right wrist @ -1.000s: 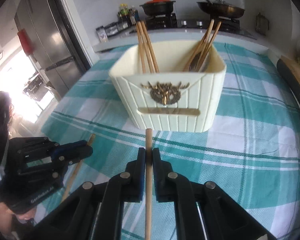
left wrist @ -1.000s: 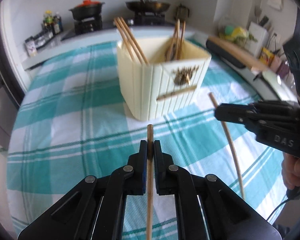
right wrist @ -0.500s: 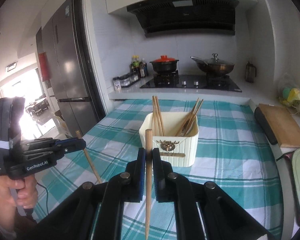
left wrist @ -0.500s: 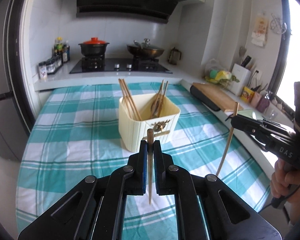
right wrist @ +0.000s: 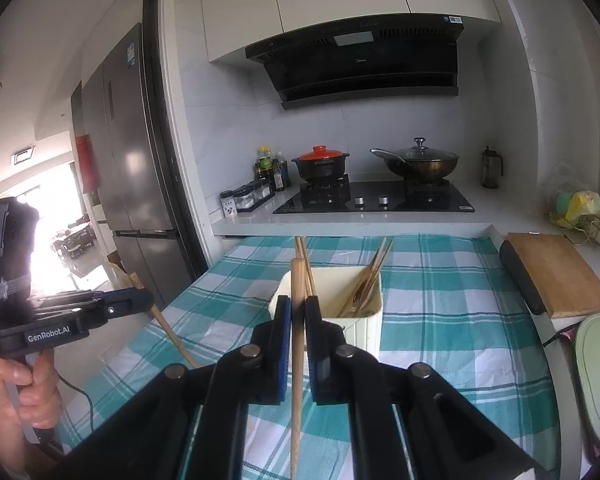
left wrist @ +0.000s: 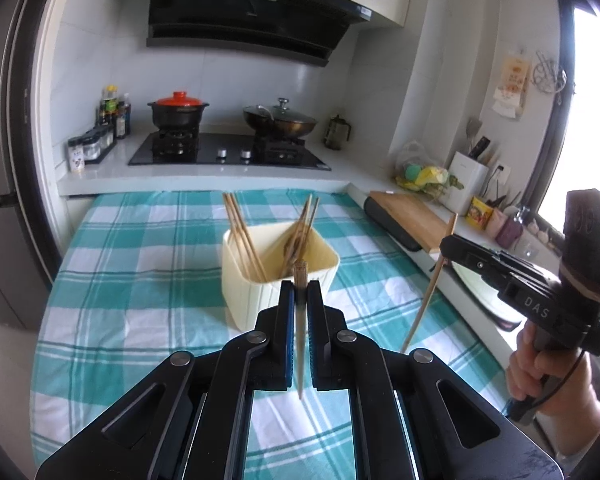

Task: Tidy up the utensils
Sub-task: 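Lift both chopsticks upright and carry them over the cream box, then lower both chopsticks into the box and open both tools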

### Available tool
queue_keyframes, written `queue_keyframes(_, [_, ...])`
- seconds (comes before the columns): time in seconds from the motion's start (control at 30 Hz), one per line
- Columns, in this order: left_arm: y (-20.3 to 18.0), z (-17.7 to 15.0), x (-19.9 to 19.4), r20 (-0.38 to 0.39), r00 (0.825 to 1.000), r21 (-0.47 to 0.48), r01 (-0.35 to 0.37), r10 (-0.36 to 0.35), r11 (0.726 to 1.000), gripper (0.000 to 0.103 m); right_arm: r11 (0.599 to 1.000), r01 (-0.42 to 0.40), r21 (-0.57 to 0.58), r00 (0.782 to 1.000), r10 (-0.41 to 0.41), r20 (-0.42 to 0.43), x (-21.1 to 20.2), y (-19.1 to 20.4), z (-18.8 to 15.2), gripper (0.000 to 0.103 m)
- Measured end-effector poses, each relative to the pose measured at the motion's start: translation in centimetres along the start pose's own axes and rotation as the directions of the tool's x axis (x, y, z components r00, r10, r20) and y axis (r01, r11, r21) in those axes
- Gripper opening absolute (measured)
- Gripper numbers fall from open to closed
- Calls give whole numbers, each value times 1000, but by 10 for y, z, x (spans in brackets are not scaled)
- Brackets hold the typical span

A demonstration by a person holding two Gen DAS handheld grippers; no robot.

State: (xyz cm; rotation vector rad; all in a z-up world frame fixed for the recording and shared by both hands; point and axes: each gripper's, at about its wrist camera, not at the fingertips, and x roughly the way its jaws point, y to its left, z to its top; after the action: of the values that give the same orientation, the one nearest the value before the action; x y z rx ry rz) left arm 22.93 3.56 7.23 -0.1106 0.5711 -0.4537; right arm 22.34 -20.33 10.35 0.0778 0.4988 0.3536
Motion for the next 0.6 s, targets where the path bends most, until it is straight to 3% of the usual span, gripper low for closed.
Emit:
queue_keyframes(0.2, [-1,53,3,60,998,7,-5,5,1000,4,1000,10,-13,997,-9,72,12,-9,50,7])
queue_keyframes(0.4, [2,106,30,113,992,15,-62,60,998,4,999,26,-34,989,-21,150,41,-14,105,7])
queue_keyframes(0.6, [11,126,84,56,995,-19,-78,79,997,4,997,52,-62,984,-40,175,85,-22,129,7])
